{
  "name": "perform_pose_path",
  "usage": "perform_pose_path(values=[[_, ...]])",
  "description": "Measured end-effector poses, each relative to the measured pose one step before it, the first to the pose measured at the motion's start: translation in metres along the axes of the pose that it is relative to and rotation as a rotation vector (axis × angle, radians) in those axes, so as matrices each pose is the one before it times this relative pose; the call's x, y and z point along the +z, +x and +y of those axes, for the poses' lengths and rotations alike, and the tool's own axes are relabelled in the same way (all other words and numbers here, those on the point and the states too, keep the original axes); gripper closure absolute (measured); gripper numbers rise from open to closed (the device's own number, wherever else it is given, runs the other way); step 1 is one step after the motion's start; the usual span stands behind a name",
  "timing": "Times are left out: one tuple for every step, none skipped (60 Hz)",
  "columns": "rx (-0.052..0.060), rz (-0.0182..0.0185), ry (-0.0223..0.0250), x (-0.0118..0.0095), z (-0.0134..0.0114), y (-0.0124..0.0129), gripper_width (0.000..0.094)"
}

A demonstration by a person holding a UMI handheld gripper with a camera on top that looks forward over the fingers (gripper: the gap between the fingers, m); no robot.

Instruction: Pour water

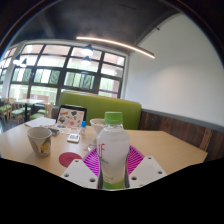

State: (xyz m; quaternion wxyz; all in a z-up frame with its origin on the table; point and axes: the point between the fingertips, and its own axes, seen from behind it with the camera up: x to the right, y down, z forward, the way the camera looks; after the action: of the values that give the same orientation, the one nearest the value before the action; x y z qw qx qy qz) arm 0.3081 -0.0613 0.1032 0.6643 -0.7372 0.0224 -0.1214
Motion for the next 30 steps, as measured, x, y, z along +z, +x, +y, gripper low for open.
perform_pose_path(values=[[-0.0334,0.00078,0.00252,0.00096,-0.00309,-0.00271,0.0641],[-0.0382,0.00260,0.00095,-0.00036,-0.00722,-0.00432,0.0642],[-0.0426,0.01073,0.00553,-0.00208,-0.00432,-0.01103,0.0641],[-0.0446,0.00041,0.00289,0.00007,-0.00852,-0.00504,0.0642],[-0.0479,0.00025,0.00619,0.00009,-0.00900,-0.00512,0.0642],[-0.0505,0.00141,0.00979,-0.00005,-0.01059,-0.00457,0.0642],[-0.0528,-0.00558,0.00779,0.00332,-0.01199,0.00234,0.0643],[-0.0611,0.01507,0.01130,-0.00056,-0.00866,-0.01067,0.0643],[-0.0647,-0.00330,0.00570,0.00353,-0.00997,0.00316,0.0643],[-0.0715,0.00724,0.00732,0.00166,-0.00885,-0.00325,0.0644],[-0.0769,0.00716,0.00812,0.00141,-0.00996,-0.00210,0.0644],[-0.0828,0.00085,0.00690,0.00208,-0.00798,0.00182,0.0643],[-0.0903,0.01417,0.00530,-0.00048,-0.00876,-0.00512,0.0643],[-0.0847,0.01702,0.00943,0.00981,-0.00465,-0.01076,0.0643],[-0.0924,0.01207,0.00382,0.00368,-0.00677,-0.00338,0.0644],[-0.0930,0.00965,0.00373,0.00177,-0.00693,-0.00247,0.0644],[-0.0920,0.00761,0.00414,0.00183,-0.00624,-0.00260,0.0643],[-0.0910,0.00575,0.00606,0.00159,-0.00656,-0.00195,0.0644],[-0.0912,-0.00200,0.01294,0.00103,-0.00401,0.00322,0.0644],[-0.0860,0.00605,0.00961,-0.00435,-0.00685,0.00396,0.0644],[-0.0631,0.00303,0.01548,0.00774,-0.00329,-0.00153,0.0644],[-0.0729,0.01007,0.00808,0.00192,-0.00580,-0.00134,0.0644],[-0.0688,0.00991,0.00860,0.00108,-0.00552,-0.00019,0.0644],[-0.0637,0.01129,0.01111,0.00172,-0.00565,0.00067,0.0644],[-0.0589,0.01059,0.00952,0.00248,-0.00444,0.00005,0.0644],[-0.0568,0.00813,0.00589,0.00177,-0.00345,0.00048,0.0645],[-0.0551,0.00448,0.00272,0.00117,-0.00303,-0.00013,0.0645],[-0.0663,0.00529,-0.00584,-0.00474,-0.00744,0.00071,0.0644],[-0.0454,0.00363,0.00448,0.00130,-0.00271,-0.00023,0.0642],[-0.0486,-0.00678,0.00788,-0.00902,0.00820,0.01314,0.0642]])
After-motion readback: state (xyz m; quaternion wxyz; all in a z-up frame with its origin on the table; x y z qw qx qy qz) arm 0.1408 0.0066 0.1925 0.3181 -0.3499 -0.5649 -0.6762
